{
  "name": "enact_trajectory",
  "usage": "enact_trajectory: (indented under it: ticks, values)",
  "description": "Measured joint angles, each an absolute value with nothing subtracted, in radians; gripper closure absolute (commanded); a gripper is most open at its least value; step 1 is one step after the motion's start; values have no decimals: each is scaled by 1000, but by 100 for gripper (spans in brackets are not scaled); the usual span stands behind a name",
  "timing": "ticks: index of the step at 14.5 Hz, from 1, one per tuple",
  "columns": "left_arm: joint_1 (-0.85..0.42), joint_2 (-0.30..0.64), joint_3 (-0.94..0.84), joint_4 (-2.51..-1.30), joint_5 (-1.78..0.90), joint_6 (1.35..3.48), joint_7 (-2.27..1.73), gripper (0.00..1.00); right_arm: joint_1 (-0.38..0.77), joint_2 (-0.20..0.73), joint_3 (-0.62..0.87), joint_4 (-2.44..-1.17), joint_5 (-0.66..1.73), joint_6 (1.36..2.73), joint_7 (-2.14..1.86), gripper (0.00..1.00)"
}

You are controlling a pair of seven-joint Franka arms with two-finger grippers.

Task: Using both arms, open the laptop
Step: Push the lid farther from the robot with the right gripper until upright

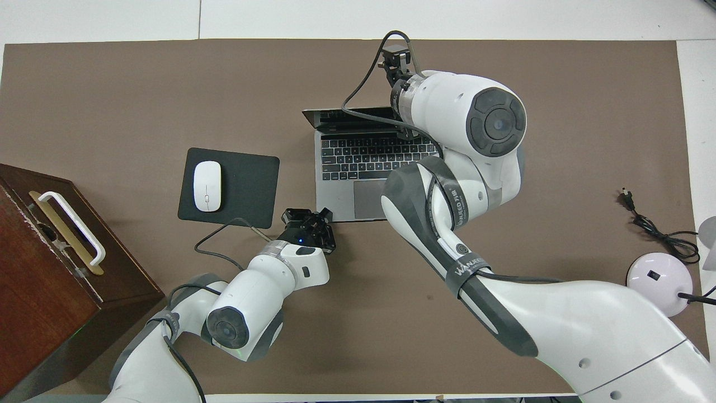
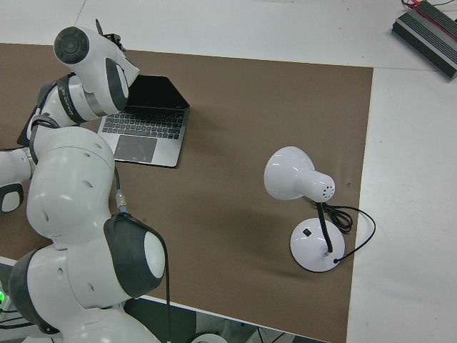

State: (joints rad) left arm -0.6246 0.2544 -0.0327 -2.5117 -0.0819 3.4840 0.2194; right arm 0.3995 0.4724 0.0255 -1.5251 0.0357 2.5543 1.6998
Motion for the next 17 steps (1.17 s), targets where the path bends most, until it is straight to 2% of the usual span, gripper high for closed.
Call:
enact_trajectory:
  ticks: [5,9,17]
  values:
    - [-624,255,-33,-2512,-82,3484,219,100,384,473,27,-1441,55,2442,1666,1]
    - [-624,255,-33,-2512,-82,3485,219,100,375,473,28,-1430,92,2422,1605,1]
    - [-624,255,-34,-2512,-82,3485,219,100,342,462,29,-1398,95,2283,1517,1]
